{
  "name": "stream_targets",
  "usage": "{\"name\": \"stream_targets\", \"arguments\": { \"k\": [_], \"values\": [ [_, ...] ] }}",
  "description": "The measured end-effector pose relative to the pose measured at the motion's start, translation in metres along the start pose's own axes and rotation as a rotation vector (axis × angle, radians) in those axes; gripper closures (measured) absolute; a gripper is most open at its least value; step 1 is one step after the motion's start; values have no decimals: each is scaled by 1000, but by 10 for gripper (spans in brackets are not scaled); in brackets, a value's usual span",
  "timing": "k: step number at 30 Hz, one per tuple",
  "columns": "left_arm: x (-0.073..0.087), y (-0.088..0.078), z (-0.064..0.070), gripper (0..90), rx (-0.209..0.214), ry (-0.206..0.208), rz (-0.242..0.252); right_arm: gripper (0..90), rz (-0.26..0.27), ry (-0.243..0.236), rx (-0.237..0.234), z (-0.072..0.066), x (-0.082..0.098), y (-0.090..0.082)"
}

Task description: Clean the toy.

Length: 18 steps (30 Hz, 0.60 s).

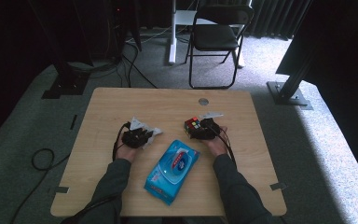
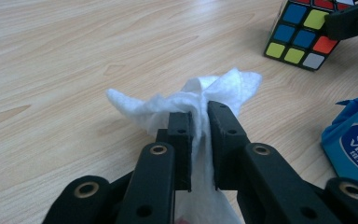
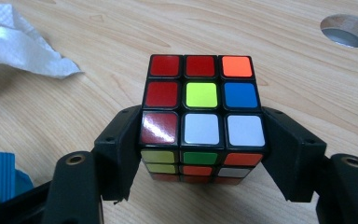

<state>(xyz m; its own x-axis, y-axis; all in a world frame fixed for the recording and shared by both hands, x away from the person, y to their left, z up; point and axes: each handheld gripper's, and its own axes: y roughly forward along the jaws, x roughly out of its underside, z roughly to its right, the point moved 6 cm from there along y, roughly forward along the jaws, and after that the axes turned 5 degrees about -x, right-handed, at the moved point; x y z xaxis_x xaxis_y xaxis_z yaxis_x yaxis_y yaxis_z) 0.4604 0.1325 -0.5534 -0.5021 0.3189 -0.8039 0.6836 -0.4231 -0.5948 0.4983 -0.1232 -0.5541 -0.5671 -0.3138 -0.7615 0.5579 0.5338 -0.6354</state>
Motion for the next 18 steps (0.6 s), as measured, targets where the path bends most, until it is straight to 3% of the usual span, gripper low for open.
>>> {"name": "stream_targets", "arguments": {
  "k": [8,18],
  "values": [
    [1,1,1,757,2,-4,-5,274,22,-2,-16,-2,-3,-3],
    [4,1,1,634,4,-9,-13,259,63,5,-30,-3,-8,-12]
  ]
}}
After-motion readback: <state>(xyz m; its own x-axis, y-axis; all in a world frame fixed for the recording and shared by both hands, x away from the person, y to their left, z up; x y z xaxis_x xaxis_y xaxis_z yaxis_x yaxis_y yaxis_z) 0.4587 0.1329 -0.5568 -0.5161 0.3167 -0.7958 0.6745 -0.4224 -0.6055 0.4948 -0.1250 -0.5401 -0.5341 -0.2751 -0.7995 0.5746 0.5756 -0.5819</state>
